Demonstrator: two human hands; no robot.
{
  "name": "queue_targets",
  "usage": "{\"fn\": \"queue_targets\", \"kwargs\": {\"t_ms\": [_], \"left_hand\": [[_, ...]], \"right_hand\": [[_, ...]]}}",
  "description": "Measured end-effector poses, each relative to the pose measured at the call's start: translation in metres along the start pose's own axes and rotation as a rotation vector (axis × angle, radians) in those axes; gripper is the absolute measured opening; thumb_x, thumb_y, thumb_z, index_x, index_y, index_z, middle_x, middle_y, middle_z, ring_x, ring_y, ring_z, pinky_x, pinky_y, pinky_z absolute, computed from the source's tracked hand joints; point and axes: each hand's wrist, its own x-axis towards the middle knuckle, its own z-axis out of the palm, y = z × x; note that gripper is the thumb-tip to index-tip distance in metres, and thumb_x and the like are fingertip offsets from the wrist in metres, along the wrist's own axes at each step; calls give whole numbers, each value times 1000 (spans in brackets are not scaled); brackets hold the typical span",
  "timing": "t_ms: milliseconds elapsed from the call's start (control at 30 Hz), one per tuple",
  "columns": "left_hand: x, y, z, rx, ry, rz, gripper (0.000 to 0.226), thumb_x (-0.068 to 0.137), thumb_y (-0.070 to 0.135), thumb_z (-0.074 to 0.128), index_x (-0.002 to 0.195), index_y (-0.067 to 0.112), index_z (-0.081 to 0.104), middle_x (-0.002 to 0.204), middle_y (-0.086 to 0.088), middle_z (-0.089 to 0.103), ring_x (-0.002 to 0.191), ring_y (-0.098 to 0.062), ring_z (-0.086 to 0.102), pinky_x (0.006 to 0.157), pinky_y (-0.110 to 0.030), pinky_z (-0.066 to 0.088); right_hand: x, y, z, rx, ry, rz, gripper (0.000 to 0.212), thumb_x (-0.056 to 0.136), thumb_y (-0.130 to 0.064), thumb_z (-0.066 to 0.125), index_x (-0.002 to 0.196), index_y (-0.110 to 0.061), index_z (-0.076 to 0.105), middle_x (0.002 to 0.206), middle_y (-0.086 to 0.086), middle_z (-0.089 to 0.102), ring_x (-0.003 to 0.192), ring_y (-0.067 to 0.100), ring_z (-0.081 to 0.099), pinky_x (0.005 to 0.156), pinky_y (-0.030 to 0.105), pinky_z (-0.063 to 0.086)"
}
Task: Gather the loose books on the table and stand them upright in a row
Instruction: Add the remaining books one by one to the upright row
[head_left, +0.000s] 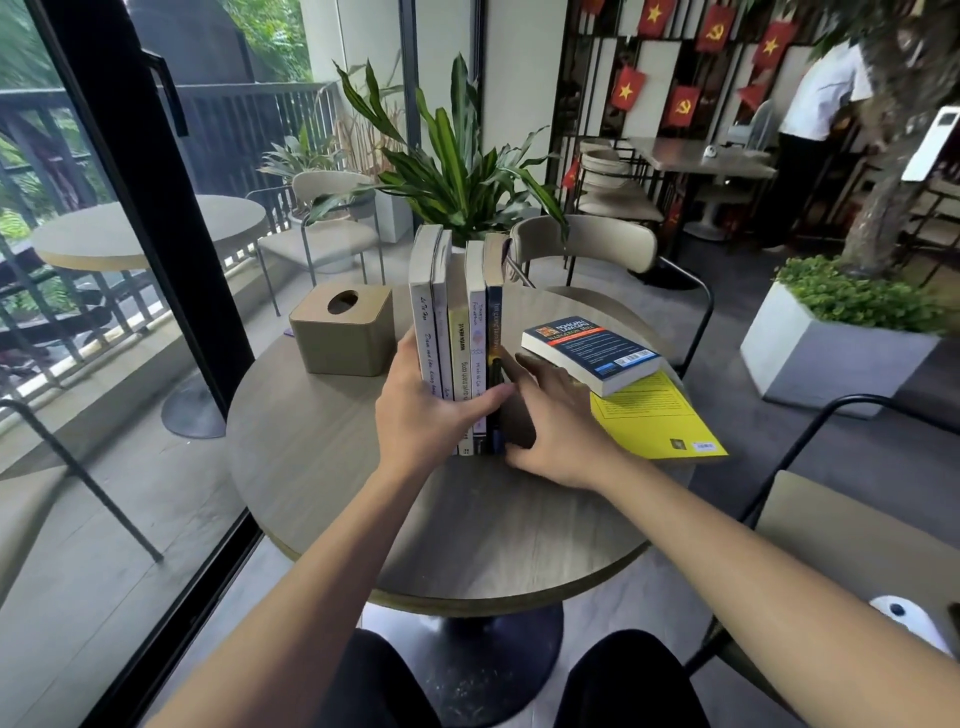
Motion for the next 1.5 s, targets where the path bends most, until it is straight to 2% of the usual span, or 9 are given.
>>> {"fn": "queue_targets", "kwargs": {"t_ms": [200, 433, 733, 833, 933, 1033, 1200, 1333, 1500], "left_hand": [[0, -3, 1, 3, 3, 2, 93, 59, 59, 88, 134, 23, 48, 125, 8, 60, 112, -9, 58, 90, -32, 52], [1, -3, 0, 21, -9, -13, 99, 55, 73, 81, 135, 25, 46, 122, 11, 58, 111, -6, 56, 90, -36, 55], [0, -4, 0, 66, -17, -20, 101, 55, 73, 80, 136, 22, 47, 120, 11, 56, 111, -8, 57, 90, -36, 53], [0, -4, 0, 65, -17, -30, 103, 54, 73, 80, 136, 21, 47, 121, 9, 58, 110, -9, 57, 90, -36, 53], [0, -4, 1, 61, -16, -31, 101, 56, 69, 84, 136, 20, 47, 122, 7, 59, 110, -8, 57, 90, -34, 52], [0, -4, 0, 62, -17, -28, 101, 56, 69, 83, 136, 21, 46, 124, 7, 59, 113, -10, 58, 91, -36, 53], [-1, -4, 0, 54, -21, -27, 100, 57, 66, 85, 138, 22, 45, 127, 6, 58, 115, -11, 57, 92, -41, 54], [0, -3, 0, 53, -15, -25, 98, 58, 61, 87, 138, 22, 48, 128, 7, 56, 116, -11, 57, 94, -40, 53], [-1, -1, -1, 48, -20, -3, 96, 59, 59, 88, 139, 21, 49, 128, 7, 55, 114, -8, 56, 93, -35, 52]], "right_hand": [[14, 45, -25, -238, 181, 192, 91, 81, -52, 62, 156, -28, 17, 163, 12, 17, 147, 32, 15, 112, 52, 19], [36, 101, -28, -184, 15, 561, 120, 64, -95, 42, 157, -30, 5, 164, 19, 9, 149, 40, 8, 114, 63, 12], [48, 106, -20, 10, 109, 733, 122, 56, -102, 32, 148, -22, 37, 149, 18, 37, 141, 39, 27, 113, 58, 20], [54, 104, -23, 103, 154, 785, 112, 67, -98, 24, 147, -22, 39, 149, 20, 38, 140, 39, 27, 113, 58, 18], [59, 105, -25, 78, 130, 822, 101, 74, -88, 43, 145, -17, 41, 150, 19, 37, 142, 40, 27, 113, 57, 16], [62, 104, -27, 30, 104, 871, 108, 60, -80, 70, 139, -12, 45, 148, 20, 42, 140, 39, 32, 112, 54, 23], [73, 96, -43, 47, 2, 956, 133, 29, -77, 84, 139, -12, 48, 142, 15, 51, 134, 33, 46, 107, 42, 41], [77, 89, -46, 119, 41, 838, 85, 70, -55, 78, 135, -5, 53, 139, 13, 55, 129, 31, 51, 103, 37, 46], [58, 58, -35, 322, 438, 709, 46, 99, -33, 47, 127, 3, 49, 134, 23, 54, 121, 39, 53, 91, 38, 42]]}}
